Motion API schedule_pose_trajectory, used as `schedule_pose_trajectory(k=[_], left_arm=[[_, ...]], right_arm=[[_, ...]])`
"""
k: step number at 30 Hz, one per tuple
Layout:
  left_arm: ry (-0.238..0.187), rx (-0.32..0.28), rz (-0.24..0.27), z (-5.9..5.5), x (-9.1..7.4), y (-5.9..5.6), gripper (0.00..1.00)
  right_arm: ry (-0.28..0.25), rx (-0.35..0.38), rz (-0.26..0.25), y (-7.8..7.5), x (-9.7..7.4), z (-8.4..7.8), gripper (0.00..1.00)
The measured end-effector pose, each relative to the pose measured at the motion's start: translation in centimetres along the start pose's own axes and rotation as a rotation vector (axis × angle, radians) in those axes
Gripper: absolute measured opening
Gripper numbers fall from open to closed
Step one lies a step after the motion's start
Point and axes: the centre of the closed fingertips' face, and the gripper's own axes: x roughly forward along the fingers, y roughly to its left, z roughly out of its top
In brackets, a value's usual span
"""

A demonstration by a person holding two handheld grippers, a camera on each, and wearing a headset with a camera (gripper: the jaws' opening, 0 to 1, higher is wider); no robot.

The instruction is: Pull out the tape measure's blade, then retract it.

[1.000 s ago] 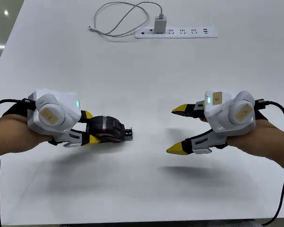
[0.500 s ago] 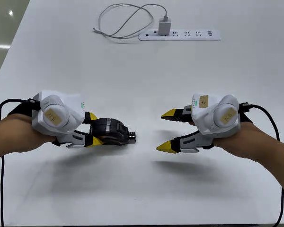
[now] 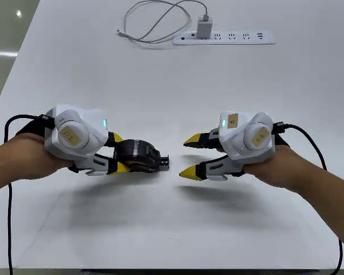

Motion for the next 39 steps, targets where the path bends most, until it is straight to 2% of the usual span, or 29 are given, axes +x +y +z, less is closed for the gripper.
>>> schedule_pose_trajectory(k=[14, 39], left_arm=[[0.006, -0.004, -0.004, -0.1, 0.1, 0.0, 0.25], [0.006, -0.011, -0.01, -0.1, 0.2, 0.1, 0.25]], right_arm=[[-0.018, -0.024, 0.034, 0.1, 2.6, 0.3, 0.25], [-0.034, -0.056, 0.059, -0.1, 4.5, 0.0, 0.13]])
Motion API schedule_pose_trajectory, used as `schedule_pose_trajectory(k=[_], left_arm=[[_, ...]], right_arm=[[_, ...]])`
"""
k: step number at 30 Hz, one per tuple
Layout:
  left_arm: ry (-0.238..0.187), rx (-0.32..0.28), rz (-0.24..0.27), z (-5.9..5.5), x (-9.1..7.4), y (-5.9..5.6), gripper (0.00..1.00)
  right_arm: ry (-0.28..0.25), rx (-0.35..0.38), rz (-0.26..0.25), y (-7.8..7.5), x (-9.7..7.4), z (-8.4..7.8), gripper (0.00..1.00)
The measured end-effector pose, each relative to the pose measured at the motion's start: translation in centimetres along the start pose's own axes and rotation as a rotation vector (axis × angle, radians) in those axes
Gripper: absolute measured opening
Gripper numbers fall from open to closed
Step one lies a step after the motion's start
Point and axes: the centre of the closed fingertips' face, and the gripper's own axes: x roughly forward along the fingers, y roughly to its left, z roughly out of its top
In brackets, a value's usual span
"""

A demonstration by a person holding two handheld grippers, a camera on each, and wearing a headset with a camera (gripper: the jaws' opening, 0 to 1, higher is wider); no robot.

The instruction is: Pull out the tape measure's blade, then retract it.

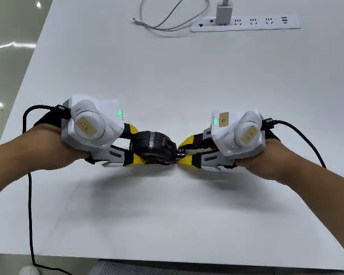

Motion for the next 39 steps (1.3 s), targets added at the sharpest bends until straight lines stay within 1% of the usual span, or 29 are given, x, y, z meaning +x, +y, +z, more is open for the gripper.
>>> schedule_pose_trajectory(k=[11, 16, 20, 22, 26, 35, 39], left_arm=[[-0.004, -0.002, 0.004, -0.02, 0.05, 0.06, 0.25], [-0.002, 0.001, 0.007, -0.05, 0.05, 0.08, 0.25], [-0.008, -0.001, 0.003, -0.02, 0.04, 0.08, 0.25], [-0.008, 0.001, 0.001, -0.01, 0.05, 0.11, 0.25], [-0.009, 0.016, 0.003, -0.01, 0.02, 0.09, 0.25], [-0.013, 0.016, 0.003, 0.08, -0.01, -0.01, 0.25], [-0.013, 0.015, 0.001, 0.11, 0.0, -0.02, 0.25]], right_arm=[[-0.004, -0.011, 0.001, 0.02, 0.19, -0.01, 0.12], [-0.013, -0.006, -0.011, -0.03, 0.18, 0.02, 0.11], [-0.004, -0.015, -0.016, -0.02, 0.16, 0.03, 0.11], [0.0, -0.015, -0.011, 0.0, 0.11, 0.02, 0.11], [0.008, -0.021, -0.007, 0.06, 0.09, -0.05, 0.1], [0.005, -0.012, -0.003, 0.12, -0.07, -0.15, 0.1], [0.011, -0.021, -0.001, 0.15, -0.23, -0.28, 0.1]])
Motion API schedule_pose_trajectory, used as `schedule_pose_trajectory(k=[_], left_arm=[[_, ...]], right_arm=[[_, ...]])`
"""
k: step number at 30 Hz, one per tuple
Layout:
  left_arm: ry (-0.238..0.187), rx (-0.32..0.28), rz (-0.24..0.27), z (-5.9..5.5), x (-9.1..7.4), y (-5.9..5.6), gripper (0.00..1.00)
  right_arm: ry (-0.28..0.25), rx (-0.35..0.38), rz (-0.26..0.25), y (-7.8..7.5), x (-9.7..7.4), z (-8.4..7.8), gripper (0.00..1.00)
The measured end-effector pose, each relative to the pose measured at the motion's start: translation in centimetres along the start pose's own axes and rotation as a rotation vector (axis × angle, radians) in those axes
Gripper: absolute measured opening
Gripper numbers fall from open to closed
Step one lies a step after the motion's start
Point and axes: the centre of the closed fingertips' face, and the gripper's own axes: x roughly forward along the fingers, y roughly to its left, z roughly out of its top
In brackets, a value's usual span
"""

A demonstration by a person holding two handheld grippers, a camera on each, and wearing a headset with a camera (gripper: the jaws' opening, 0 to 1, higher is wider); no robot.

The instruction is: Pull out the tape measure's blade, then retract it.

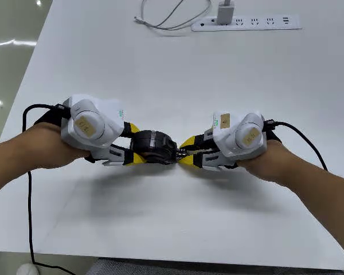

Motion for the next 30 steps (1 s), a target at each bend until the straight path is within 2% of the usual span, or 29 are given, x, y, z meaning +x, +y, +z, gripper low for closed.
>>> schedule_pose_trajectory(k=[30], left_arm=[[-0.014, -0.01, 0.003, 0.1, 0.0, -0.1, 0.25]], right_arm=[[0.03, 0.028, -0.016, -0.2, -3.0, -2.0, 0.1]])
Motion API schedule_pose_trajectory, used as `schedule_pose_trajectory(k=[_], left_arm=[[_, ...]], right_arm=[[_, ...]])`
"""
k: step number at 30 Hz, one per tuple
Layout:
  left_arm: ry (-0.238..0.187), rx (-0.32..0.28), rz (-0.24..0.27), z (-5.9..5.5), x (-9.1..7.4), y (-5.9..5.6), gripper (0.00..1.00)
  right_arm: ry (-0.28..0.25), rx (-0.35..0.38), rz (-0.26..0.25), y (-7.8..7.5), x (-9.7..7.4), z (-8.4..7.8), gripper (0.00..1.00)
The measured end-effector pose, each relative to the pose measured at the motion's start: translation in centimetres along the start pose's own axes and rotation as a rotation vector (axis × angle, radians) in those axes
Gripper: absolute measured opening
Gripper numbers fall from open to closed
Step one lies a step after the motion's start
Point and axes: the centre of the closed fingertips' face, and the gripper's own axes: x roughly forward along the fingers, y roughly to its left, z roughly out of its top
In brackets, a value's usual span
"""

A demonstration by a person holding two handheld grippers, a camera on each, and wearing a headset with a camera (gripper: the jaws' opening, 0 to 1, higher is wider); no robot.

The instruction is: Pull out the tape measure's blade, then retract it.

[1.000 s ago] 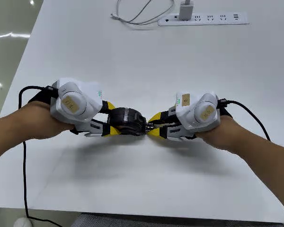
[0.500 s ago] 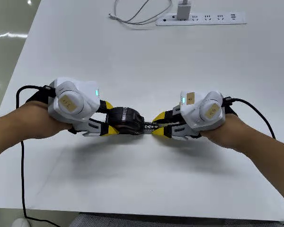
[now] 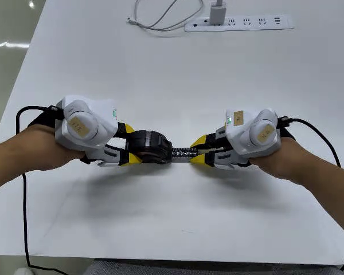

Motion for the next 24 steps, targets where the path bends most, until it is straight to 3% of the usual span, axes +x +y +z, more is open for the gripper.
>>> schedule_pose_trajectory(k=[24], left_arm=[[-0.006, -0.003, 0.001, 0.0, 0.2, 0.1, 0.25]], right_arm=[[0.029, 0.021, -0.03, -0.6, -2.5, -2.1, 0.1]])
